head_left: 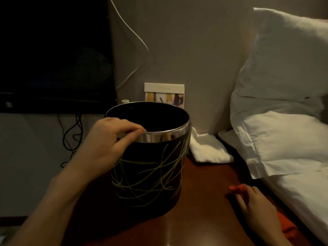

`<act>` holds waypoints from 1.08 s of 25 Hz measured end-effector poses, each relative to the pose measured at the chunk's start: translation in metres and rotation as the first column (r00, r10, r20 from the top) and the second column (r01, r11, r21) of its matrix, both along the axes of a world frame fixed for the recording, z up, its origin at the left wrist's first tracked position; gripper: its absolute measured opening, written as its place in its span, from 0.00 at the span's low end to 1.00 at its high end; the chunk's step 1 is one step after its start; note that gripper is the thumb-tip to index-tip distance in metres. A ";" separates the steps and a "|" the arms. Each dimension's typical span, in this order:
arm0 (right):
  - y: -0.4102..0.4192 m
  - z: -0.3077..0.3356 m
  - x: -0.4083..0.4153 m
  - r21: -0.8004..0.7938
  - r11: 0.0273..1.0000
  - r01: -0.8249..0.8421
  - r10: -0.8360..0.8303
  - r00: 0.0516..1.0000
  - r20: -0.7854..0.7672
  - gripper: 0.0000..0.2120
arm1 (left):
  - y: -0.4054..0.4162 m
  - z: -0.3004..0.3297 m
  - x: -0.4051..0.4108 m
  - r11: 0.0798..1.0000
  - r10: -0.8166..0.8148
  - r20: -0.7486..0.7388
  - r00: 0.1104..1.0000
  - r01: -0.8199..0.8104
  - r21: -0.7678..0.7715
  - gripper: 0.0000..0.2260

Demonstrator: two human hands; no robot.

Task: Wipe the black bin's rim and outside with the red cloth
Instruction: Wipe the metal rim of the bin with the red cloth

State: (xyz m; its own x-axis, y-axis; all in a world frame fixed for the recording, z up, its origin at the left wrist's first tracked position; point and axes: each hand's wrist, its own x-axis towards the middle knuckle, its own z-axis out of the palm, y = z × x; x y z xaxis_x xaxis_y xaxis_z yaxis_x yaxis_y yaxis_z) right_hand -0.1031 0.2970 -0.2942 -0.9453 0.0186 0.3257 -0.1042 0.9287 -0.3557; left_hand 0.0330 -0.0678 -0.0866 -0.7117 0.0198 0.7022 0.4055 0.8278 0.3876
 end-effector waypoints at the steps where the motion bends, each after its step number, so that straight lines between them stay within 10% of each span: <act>1: -0.002 -0.003 -0.001 -0.011 1.000 -0.025 0.025 1.000 -0.019 0.13 | 0.009 -0.001 -0.004 1.000 -0.005 0.006 1.000 0.005 -0.007 0.06; 8: -0.073 0.048 0.026 -0.682 0.661 -0.313 0.147 0.945 -0.291 0.07 | 0.032 -0.018 -0.025 0.998 0.062 -0.061 0.996 -0.061 0.017 0.07; 17: -0.137 0.186 0.055 -0.360 0.453 -0.816 0.487 0.564 -0.667 0.16 | -0.003 -0.017 -0.037 1.000 0.023 -0.034 0.999 -0.023 -0.006 0.07; 27: -0.164 0.168 0.025 -0.152 0.576 -0.803 0.508 0.498 -0.702 0.10 | -0.001 -0.022 -0.046 0.996 0.037 -0.131 0.991 -0.048 -0.077 0.09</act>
State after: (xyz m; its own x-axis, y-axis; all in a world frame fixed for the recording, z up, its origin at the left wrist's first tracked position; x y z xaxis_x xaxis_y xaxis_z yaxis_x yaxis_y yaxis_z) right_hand -0.0779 0.1326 -0.1264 -0.3794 -0.2615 0.8875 -0.9141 0.2547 -0.3157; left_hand -0.0126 -0.0686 -0.1087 -0.6163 0.0508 0.7858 0.4117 0.8715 0.2666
